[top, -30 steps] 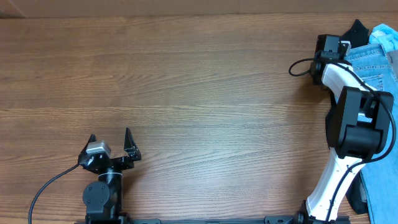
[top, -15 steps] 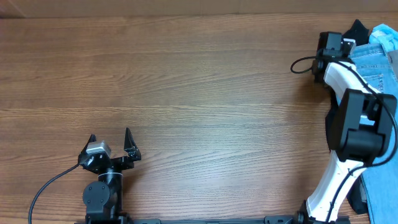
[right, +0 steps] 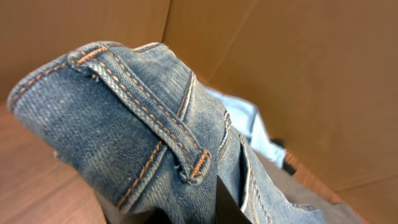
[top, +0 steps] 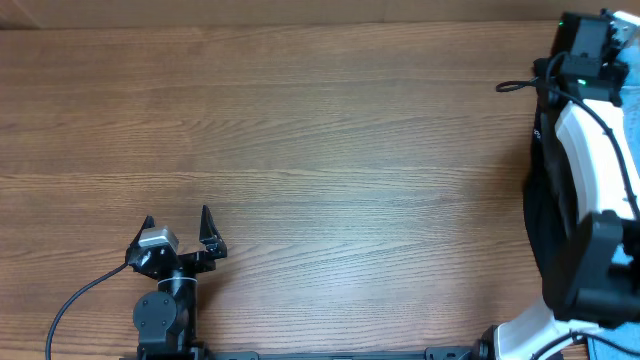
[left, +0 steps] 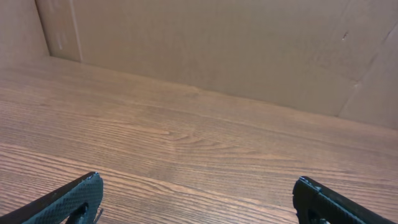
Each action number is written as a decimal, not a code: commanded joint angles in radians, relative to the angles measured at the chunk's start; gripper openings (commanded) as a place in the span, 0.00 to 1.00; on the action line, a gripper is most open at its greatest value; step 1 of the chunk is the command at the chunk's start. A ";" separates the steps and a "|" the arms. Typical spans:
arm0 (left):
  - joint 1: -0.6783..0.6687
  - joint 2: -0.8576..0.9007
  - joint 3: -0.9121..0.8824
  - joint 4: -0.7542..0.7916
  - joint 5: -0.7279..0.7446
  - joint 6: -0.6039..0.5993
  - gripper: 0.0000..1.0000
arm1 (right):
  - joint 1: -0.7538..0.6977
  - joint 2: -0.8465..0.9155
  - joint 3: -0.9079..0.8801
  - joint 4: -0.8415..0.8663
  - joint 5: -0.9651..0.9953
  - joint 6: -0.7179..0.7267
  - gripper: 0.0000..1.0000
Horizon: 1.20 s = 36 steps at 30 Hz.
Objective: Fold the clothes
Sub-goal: 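Pull the jeans left with the right gripper and lay them flat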
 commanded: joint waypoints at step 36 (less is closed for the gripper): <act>0.001 -0.010 -0.003 0.001 -0.009 0.027 1.00 | 0.997 0.055 0.142 0.210 -0.808 0.547 0.06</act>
